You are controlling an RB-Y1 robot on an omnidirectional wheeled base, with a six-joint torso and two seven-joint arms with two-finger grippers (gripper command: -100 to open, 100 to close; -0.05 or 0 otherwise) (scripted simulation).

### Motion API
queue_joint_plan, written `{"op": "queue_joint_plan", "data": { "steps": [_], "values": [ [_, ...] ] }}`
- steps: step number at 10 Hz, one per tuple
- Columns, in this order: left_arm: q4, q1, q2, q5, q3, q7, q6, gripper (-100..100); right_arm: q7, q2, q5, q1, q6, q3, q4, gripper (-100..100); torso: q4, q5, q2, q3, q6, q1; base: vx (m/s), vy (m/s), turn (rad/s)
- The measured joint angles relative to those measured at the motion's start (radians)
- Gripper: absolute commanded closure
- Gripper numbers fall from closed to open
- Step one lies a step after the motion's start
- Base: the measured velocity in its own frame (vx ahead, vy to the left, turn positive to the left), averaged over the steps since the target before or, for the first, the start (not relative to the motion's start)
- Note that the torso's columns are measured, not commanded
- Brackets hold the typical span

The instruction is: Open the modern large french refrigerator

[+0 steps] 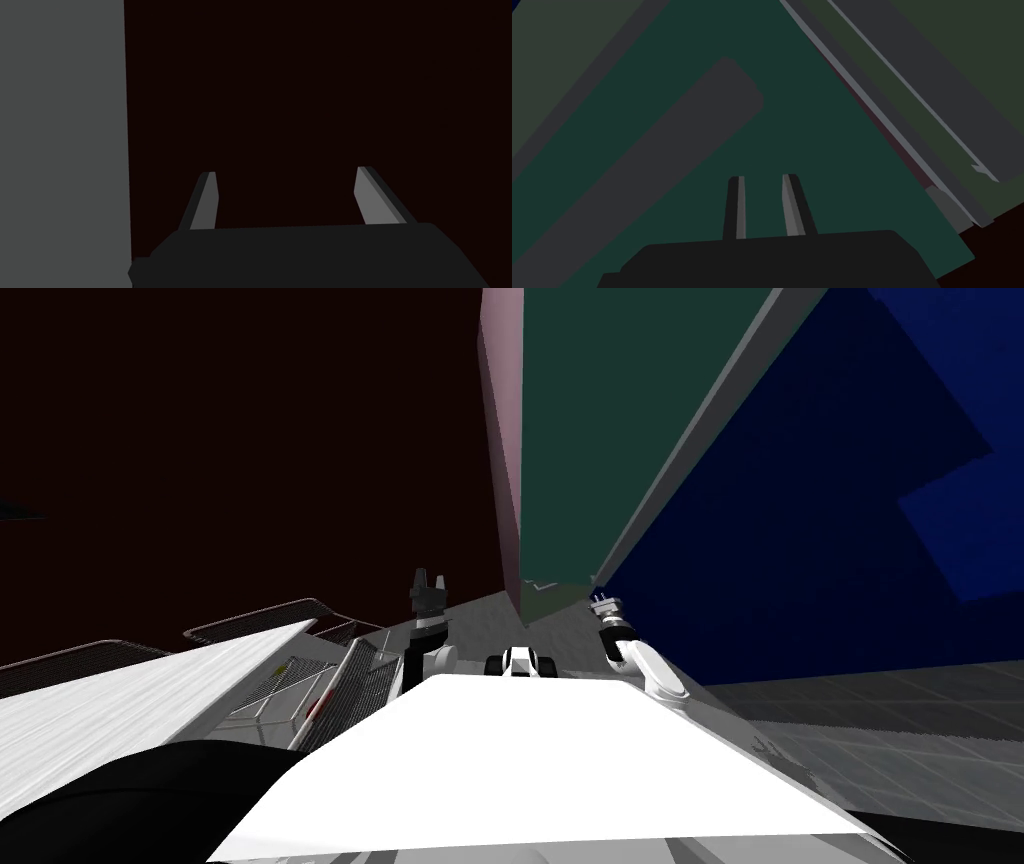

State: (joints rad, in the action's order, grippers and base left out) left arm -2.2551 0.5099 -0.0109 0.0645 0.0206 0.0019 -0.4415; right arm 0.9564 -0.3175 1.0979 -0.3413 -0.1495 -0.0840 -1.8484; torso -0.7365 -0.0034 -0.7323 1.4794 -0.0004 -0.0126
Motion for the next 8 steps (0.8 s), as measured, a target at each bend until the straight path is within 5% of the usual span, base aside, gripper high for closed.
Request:
{"op": "queue_joint_plan", "data": {
  "steps": [8],
  "values": [
    [0.0,0.0,0.0,0.0,0.0,0.0,0.0,0,-0.03,-0.13,-0.06,-0.03,0.029,0.033,-0.037,-100,-0.002,0.004,-0.007,-0.004,0.001,0.017,0.062,-0.12,0.077]
  ]
}}
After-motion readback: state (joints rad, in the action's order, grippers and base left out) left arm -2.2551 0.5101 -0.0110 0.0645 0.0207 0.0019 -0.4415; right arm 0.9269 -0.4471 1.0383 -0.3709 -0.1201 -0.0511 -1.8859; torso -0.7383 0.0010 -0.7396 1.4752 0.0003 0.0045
